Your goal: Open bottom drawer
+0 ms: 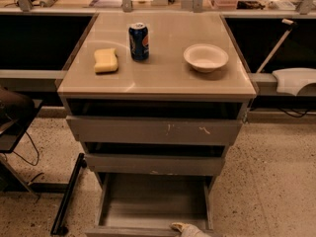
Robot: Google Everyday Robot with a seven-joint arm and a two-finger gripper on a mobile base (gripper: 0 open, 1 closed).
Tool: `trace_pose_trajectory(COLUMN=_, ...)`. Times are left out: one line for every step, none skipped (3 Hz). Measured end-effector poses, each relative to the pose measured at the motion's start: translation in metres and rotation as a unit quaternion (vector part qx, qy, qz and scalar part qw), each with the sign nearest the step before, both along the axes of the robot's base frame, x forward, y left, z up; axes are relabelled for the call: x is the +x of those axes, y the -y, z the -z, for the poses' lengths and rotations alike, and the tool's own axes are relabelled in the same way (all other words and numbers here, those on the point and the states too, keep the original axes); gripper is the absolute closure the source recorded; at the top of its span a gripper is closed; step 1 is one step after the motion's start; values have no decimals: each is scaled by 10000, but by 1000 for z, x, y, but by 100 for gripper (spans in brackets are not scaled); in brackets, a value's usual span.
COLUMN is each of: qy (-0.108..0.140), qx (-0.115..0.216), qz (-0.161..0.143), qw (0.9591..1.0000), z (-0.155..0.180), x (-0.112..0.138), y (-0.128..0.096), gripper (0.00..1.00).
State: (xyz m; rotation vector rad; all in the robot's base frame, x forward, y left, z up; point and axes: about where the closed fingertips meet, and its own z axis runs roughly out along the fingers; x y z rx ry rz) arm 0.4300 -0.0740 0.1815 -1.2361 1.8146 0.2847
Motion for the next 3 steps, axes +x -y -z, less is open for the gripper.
trace_pose_trajectory(qy=0, qx=0, qz=0, qw=10000, z=0, x=0, y=0, gripper=58)
trace_pose_trajectory(qy=0, qx=0, qz=0, qw=10000, z=0, x=0, y=0, gripper=35)
trace_pose_trajectory(qy=0, qx=0, qz=0, qw=10000, z=0, x=0, y=0, gripper=11)
